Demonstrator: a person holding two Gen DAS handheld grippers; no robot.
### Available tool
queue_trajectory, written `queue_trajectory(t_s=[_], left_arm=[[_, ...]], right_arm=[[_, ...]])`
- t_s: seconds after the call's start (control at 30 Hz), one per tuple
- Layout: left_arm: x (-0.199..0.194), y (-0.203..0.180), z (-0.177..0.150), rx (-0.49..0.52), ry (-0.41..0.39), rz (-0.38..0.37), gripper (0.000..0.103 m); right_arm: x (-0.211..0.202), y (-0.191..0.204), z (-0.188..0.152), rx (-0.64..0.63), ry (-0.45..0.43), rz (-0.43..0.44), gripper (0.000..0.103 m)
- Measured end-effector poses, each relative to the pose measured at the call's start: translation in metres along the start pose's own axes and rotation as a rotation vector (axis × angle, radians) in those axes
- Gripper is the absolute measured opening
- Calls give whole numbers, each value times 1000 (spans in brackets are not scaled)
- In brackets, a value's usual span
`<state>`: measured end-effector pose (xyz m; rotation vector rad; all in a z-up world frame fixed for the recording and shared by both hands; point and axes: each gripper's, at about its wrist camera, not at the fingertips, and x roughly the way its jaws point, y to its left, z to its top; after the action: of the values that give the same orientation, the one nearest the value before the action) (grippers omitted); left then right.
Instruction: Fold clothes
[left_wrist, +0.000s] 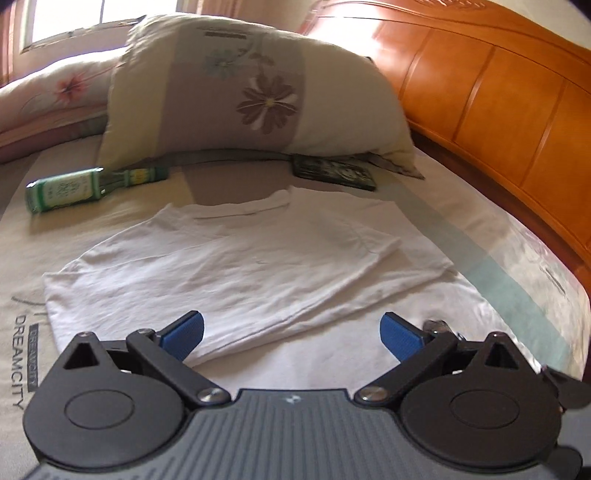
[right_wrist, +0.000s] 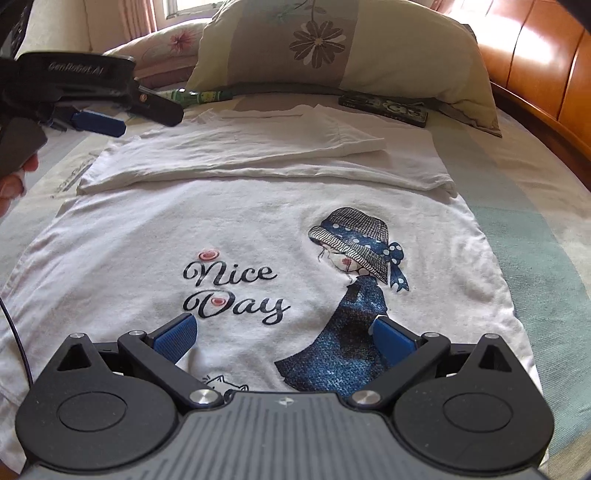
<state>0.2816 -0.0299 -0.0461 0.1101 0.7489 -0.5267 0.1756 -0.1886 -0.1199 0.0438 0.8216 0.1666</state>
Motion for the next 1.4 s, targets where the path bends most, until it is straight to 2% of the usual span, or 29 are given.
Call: queue_trajectory(t_s=[0.1, 0.17, 0.37, 0.47, 0.53, 0.6, 0.7, 0.8, 0.9, 1.0, 1.07, 1.13, 1.2, 1.33, 1.37, 1.4], left_arm=[[-5, -15, 0, 159, -12, -21, 102], [-1, -14, 2, 184, -13, -22, 102], [38, 12, 5, 44, 30, -95, 102], [54, 16, -7, 28, 42, -92, 102], [59, 18, -17, 28, 33, -110, 102], [61, 21, -24, 1, 72, -148, 102], [53, 22, -23, 38, 36, -147, 102], [48, 30, -22, -12, 3, -231, 102], [45, 26, -23, 2, -21, -250, 102], [42, 21, -23, 19, -39, -264, 102], [42, 21, -23, 13, -49, -283, 102], [41, 22, -23, 3, -57, -299, 102], [41, 23, -23, -4, -61, -305, 102], [40, 24, -23, -14, -64, -308, 102], [40, 24, -23, -18, -64, -308, 102], [41, 25, -23, -22, -64, -306, 102]], right_arm=[[-8, -18, 12, 97, -52, 61, 103], [-11, -29, 23, 124, -74, 91, 103], [4, -59, 68, 119, -70, 126, 103], [22, -74, 93, 135, -44, 156, 103], [36, -77, 110, 138, -15, 163, 103], [50, -79, 128, 137, -5, 169, 103], [76, -84, 156, 171, -2, 199, 103], [108, -93, 181, 243, -12, 230, 103], [139, -106, 196, 313, -10, 257, 103], [160, -114, 202, 334, -8, 241, 87], [171, -116, 204, 334, 6, 244, 64], [180, -117, 205, 325, 30, 241, 49], [188, -111, 204, 279, 56, 200, 43], [189, -101, 198, 206, 30, 167, 39], [188, -98, 197, 191, 27, 168, 28], [185, -95, 195, 162, 24, 157, 21]])
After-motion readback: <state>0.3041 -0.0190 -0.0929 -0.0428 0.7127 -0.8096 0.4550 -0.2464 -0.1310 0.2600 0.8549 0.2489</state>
